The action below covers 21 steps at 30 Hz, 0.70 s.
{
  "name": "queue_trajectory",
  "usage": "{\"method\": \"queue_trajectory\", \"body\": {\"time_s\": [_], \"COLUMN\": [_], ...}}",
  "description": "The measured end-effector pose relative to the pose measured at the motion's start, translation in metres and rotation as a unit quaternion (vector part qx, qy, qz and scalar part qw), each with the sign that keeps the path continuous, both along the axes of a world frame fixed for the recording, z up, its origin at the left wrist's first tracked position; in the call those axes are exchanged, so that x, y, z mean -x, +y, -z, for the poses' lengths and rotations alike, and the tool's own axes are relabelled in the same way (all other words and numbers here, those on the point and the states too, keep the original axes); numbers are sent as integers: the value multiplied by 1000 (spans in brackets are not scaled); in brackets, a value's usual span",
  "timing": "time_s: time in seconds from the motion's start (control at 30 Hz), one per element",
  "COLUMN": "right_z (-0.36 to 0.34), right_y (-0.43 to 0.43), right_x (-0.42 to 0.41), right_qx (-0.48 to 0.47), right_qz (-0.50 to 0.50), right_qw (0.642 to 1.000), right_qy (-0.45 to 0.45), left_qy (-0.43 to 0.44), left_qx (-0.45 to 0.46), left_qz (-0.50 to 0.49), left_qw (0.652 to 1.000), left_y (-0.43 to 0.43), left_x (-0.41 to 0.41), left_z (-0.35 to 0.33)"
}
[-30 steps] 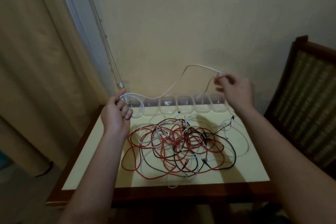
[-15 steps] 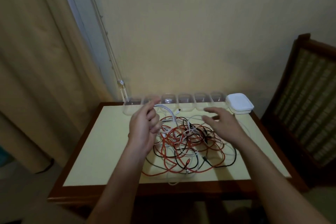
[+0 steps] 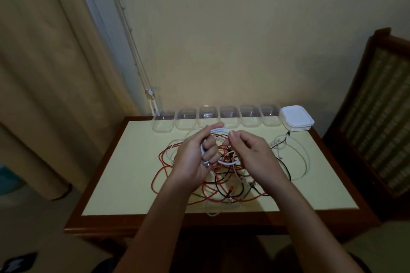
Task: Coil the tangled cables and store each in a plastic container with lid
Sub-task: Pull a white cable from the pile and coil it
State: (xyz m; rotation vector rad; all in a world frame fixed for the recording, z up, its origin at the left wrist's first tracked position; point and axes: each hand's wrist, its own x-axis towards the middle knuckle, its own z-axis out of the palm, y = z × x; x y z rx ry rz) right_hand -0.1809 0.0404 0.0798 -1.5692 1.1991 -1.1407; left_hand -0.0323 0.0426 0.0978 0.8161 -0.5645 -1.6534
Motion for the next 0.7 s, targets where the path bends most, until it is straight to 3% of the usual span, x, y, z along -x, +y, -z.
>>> {"method": "queue_trajectory", "body": {"time_s": [0.27,0.4,0.7], "right_z": [-14,-16,-1], "right_y": [2,3,-3], "right_x": [15,34,84], "right_qx": [20,61,62], "right_qz": [18,23,87], "right_qw": [999,993,993], "right_qy": [38,94,60], "left_qy": [131,117,200], "left_qx": [-81,-66,-37], "left_qz": [-8,-45,-180], "left_qw": [988,990,962], "left_y": [-4,-6,-12], "left_x": [3,-8,-54], "left_z": [-5,-17,-35]}}
